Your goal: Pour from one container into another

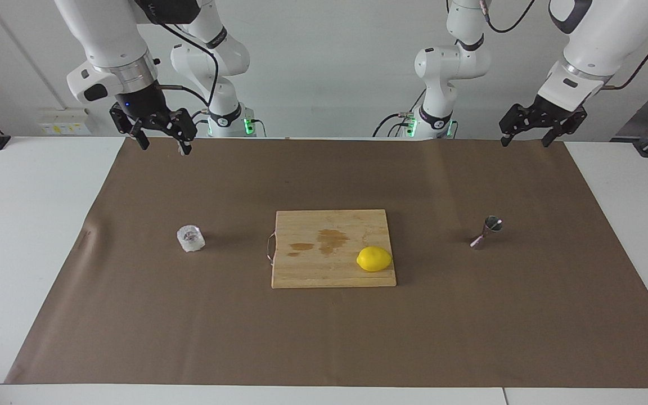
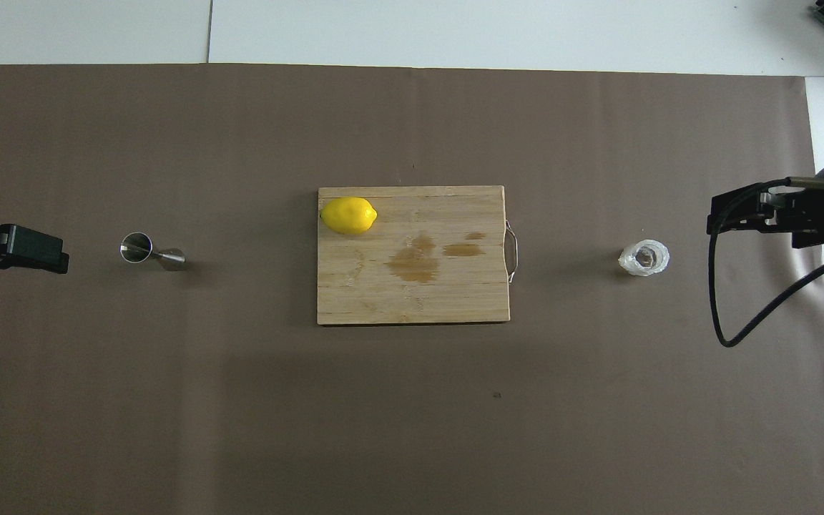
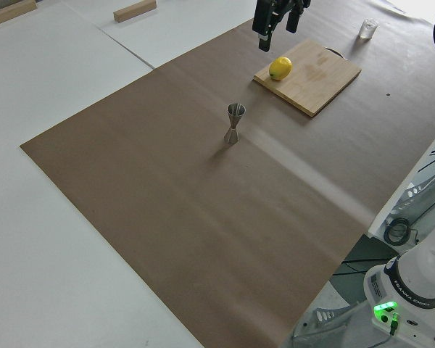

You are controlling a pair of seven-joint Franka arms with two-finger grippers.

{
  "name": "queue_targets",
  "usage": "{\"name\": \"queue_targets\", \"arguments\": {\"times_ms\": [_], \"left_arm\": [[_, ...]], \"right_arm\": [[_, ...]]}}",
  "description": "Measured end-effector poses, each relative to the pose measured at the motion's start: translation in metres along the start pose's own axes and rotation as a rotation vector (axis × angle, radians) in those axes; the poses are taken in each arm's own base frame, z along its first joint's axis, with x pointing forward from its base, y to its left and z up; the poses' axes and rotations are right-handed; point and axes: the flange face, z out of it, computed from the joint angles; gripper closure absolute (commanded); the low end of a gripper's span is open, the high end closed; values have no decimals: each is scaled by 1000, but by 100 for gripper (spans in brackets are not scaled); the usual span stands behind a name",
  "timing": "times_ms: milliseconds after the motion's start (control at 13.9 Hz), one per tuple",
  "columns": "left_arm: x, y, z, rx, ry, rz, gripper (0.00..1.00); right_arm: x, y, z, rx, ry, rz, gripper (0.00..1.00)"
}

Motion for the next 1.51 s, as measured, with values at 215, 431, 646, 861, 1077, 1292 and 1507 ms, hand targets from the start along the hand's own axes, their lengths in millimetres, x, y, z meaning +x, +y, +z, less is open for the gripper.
{"name": "queue_targets", "arguments": {"times_ms": [215, 431, 646, 861, 1077, 1292, 1507], "left_arm": [[37, -28, 49, -32, -21, -203, 0], [61, -43, 110, -92, -62, -430, 0], [60, -64, 150, -253, -112, -725, 0], [56, -84, 168, -435, -206, -1061, 0], [48, -102, 197, -573, -332, -1328, 0], [36, -100, 234, -639, -435, -1478, 0], [34, -108, 247, -714, -456, -1612, 0]], "right_arm": [[0, 0, 0, 0, 0, 0, 0], [0, 0, 0, 0, 0, 0, 0], [0, 0, 0, 0, 0, 0, 0], [0, 0, 0, 0, 0, 0, 0], [0, 0, 0, 0, 0, 0, 0], [0, 0, 0, 0, 0, 0, 0], [0, 0, 0, 0, 0, 0, 0]]}}
